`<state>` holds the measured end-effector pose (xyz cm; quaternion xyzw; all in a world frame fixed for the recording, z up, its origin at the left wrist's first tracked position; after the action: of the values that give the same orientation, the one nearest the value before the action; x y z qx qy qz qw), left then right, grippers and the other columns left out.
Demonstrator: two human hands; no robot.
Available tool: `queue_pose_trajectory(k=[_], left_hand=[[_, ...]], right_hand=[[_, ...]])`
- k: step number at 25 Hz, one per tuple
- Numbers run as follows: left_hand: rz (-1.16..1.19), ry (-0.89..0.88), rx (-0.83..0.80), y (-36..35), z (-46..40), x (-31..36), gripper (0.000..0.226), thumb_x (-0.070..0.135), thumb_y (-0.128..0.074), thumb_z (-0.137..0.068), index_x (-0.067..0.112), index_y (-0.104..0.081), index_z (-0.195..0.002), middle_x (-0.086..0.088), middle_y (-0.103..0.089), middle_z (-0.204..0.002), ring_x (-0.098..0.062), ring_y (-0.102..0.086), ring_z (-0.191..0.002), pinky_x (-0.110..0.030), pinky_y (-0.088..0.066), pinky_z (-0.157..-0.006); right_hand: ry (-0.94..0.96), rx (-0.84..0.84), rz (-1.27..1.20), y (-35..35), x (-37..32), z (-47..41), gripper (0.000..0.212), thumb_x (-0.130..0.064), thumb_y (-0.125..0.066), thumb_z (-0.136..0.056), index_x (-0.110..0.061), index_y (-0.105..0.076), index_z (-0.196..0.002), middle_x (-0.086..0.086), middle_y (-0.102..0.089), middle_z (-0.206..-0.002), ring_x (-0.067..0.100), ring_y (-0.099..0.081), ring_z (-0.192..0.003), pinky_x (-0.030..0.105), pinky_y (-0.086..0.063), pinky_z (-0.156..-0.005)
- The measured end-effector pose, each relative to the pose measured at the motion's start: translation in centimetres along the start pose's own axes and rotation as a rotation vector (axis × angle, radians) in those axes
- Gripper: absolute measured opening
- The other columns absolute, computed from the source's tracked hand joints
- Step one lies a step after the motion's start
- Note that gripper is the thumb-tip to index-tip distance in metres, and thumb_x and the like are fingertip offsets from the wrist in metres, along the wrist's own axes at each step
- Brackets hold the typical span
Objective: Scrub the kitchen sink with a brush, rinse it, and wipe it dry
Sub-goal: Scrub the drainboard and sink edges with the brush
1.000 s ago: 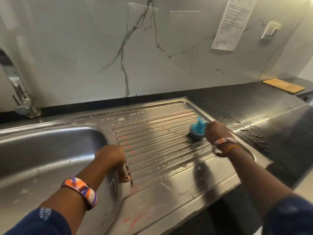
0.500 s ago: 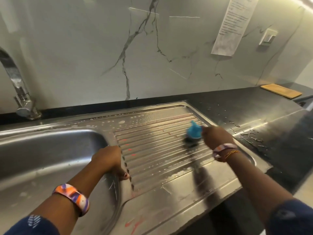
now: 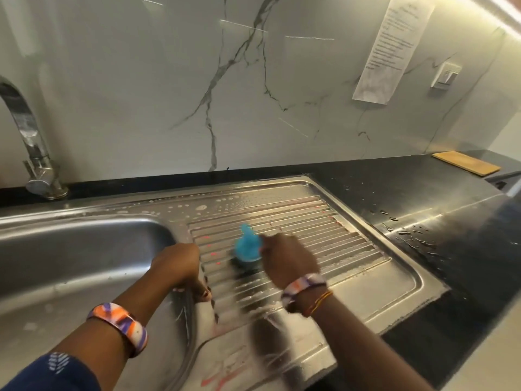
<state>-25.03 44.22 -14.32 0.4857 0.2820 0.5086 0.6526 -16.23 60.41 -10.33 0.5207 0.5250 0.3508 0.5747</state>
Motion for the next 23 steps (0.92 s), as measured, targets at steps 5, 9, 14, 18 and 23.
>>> queue_pose_trajectory(k=[5, 9, 14, 18, 23], left_hand=[[0.074, -0.025, 0.01, -0.7, -0.3, -0.6, 0.044, 0.047, -0.083, -0.061, 0.017, -0.05, -0.065, 0.005, -0.062, -0.069, -0.014, -0.066, -0.073, -0.025, -0.053, -0.069], [0.152, -0.016, 0.01, -0.9, -0.3, -0.9, 0.039, 0.042, -0.084, -0.063, 0.018, -0.055, -0.071, 0.0, -0.07, -0.081, -0.015, -0.07, -0.078, -0.027, -0.056, -0.075], [0.181, 0.027, -0.068, -0.3, -0.4, -0.5, 0.029, 0.037, -0.081, -0.07, 0.015, -0.062, -0.066, 0.005, -0.061, -0.056, -0.008, -0.06, -0.052, -0.018, -0.048, -0.052], [0.223, 0.047, -0.083, -0.2, -0.5, -0.5, 0.027, 0.035, -0.08, -0.072, 0.014, -0.065, -0.068, 0.004, -0.062, -0.055, -0.006, -0.059, -0.049, -0.015, -0.047, -0.049], [0.359, 0.041, -0.062, -0.6, -0.5, -1.3, 0.026, 0.027, -0.079, -0.073, 0.008, -0.069, -0.088, -0.002, -0.069, -0.067, -0.011, -0.067, -0.057, -0.017, -0.053, -0.052]], right_hand=[[0.088, 0.053, 0.106, 0.0, 0.5, -0.1, 0.037, -0.032, -0.036, -0.097, -0.034, -0.05, -0.131, 0.004, -0.065, -0.113, 0.027, -0.062, -0.103, 0.032, -0.048, -0.078], [-0.335, 0.152, 0.317, 3.6, 11.1, -3.2, 0.032, -0.027, -0.044, -0.096, -0.016, -0.06, -0.12, 0.014, -0.067, -0.109, 0.031, -0.065, -0.1, 0.034, -0.05, -0.077], [-0.599, 0.193, 0.217, 4.6, 16.0, -5.4, 0.031, -0.023, -0.053, -0.093, -0.005, -0.059, -0.118, 0.019, -0.065, -0.109, 0.034, -0.064, -0.098, 0.039, -0.05, -0.079], [-0.447, 0.158, 0.091, 3.2, 9.9, -4.1, 0.031, -0.026, -0.049, -0.094, -0.006, -0.059, -0.115, 0.017, -0.064, -0.111, 0.033, -0.063, -0.1, 0.036, -0.049, -0.079], [0.083, -0.014, -0.031, -0.7, -3.9, 1.0, 0.032, -0.03, -0.041, -0.095, -0.025, -0.058, -0.122, 0.007, -0.066, -0.11, 0.03, -0.063, -0.102, 0.034, -0.049, -0.079]])
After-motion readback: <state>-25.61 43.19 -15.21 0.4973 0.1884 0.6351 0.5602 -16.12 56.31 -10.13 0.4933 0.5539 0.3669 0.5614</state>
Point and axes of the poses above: each hand's wrist, its own z-axis away from the middle knuckle, its own y-axis out of the back of the hand, x = y × z, the point moved 2 cm from there along -z, towards the middle knuckle
